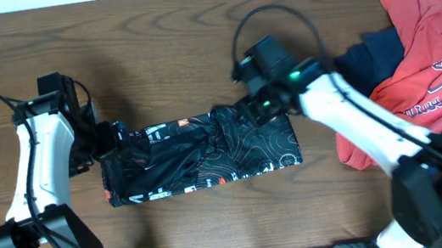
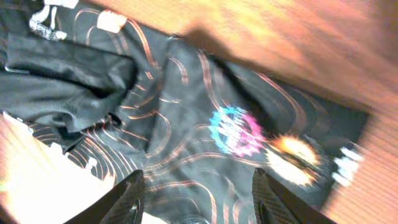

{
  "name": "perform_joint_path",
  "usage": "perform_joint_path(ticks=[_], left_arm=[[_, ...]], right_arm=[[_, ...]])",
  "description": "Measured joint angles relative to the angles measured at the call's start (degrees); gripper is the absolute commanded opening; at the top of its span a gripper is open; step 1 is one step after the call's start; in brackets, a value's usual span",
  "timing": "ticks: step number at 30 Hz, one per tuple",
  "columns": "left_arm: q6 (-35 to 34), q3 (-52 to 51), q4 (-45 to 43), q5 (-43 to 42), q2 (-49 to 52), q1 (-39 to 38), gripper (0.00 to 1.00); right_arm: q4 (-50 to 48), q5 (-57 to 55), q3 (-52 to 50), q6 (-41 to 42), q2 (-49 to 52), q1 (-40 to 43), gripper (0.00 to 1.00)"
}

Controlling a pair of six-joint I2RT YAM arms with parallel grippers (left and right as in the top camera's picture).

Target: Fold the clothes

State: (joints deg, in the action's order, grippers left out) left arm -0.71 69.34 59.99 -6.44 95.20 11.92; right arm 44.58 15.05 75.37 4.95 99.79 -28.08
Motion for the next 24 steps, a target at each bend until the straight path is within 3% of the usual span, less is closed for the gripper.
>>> perform_joint_path(ticks=[12,16,22,24], left_arm=[[7.5,-0.52,-4.92,0.83,14.71,2.69,0.99],[8.13,-0.35,-4.55,0.85,16.92,2.67,0.89],[8.17,1.16,-1.88,-0.13,18.95,2.67,0.36],[8.33,1.31,-1.07,-1.01,19.3,2.67,0.29]], right_arm=[[5.31,-0.61,0.07,-0.02,-0.48,4.74,0.53],[5.31,-0.59,0.07,0.0,-0.48,4.72,0.54],[5.44,-0.72,0.07,0.02,-0.48,4.72,0.53],[5.66,-0.81,0.07,0.02,-0.48,4.72,0.54]])
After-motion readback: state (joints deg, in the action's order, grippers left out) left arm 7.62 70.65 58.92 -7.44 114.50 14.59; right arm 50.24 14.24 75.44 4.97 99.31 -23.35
